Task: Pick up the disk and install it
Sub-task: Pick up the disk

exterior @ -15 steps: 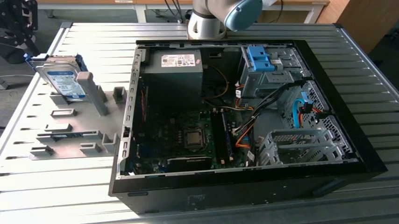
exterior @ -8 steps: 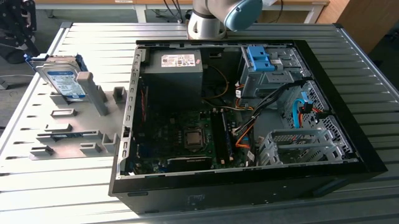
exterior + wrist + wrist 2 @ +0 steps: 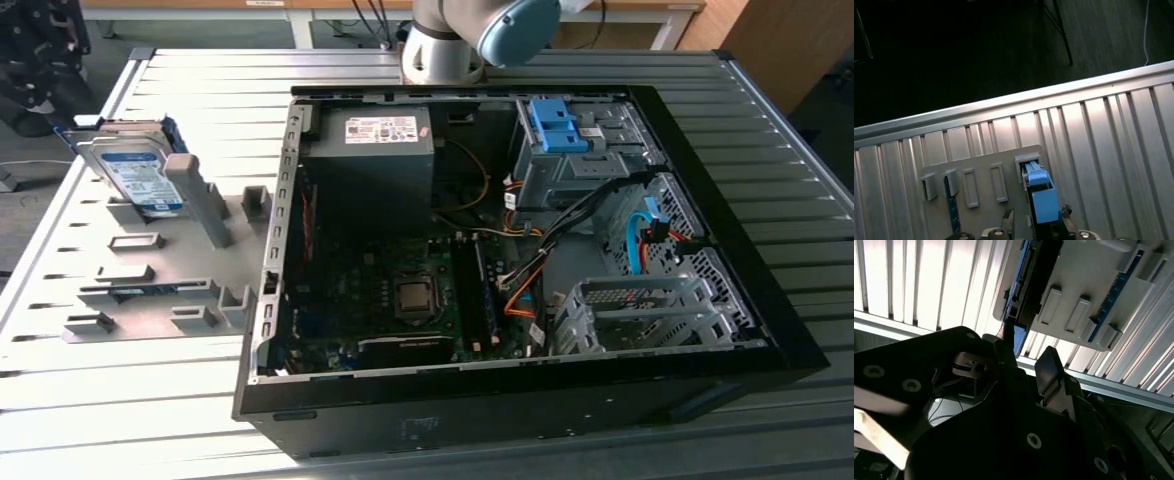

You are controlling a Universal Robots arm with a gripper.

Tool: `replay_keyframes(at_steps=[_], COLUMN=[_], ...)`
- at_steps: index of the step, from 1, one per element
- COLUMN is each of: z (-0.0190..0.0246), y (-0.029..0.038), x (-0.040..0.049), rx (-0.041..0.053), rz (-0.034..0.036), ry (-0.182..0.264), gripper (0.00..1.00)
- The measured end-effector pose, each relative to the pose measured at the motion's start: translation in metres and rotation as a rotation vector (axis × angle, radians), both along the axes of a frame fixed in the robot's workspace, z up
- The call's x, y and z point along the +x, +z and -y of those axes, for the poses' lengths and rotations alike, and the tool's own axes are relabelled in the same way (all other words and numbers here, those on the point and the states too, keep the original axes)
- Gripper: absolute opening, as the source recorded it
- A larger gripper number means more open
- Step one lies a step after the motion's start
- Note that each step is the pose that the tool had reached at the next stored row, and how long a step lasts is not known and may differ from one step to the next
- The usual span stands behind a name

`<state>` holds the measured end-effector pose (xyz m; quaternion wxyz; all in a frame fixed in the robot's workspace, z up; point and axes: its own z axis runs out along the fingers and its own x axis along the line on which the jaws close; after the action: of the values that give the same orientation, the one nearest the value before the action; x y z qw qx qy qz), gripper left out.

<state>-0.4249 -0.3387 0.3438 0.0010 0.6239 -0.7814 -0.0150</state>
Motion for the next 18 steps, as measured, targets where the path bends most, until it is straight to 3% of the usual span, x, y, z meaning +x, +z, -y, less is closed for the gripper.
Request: replay_keyframes(at_steps=[1, 3, 8, 11, 15, 18], z=[0.0000, -0.0001, -0.0089, -0.0096, -0.0096, -0.0096], y=[-0.0007, -0.0022, -0.0081, -0.0115, -0.0151, -0.0180], x=[0.0000, -0.0002, -0.0036, -0.0059, -0.0060, -0.0063], rx=[0.0001, 0.0002, 0.0005, 0.0003, 0.0003, -0.0050], rz=[0.0002, 0.0002, 0.0006, 0.0004, 0.0004, -0.0001], ry=[0.016, 0.044, 0.047, 0.055, 0.117, 0.132], gripper=[0.47, 0.47, 0.47, 0.47, 0.47, 0.47])
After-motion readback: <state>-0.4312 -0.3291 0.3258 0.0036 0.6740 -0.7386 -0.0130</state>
